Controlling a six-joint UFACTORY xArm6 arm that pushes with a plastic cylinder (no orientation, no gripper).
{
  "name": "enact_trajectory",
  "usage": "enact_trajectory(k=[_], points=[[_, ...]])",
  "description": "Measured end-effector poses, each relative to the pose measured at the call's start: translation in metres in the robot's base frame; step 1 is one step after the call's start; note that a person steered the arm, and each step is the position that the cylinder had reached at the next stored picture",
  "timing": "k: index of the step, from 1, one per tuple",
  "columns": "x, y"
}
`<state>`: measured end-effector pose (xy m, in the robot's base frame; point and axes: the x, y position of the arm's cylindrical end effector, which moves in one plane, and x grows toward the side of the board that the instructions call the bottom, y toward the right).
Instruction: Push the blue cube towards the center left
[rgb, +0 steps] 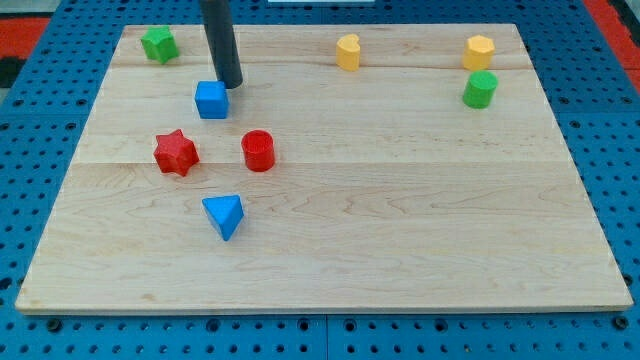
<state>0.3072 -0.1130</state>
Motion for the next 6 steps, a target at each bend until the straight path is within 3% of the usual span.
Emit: enact_trajectory(k=[1,2,3,4,6], points=[[0.001,0.028],[0.025,0.012],[0.05,-0.035],[0.048,-0.075],[0.04,-0.025]])
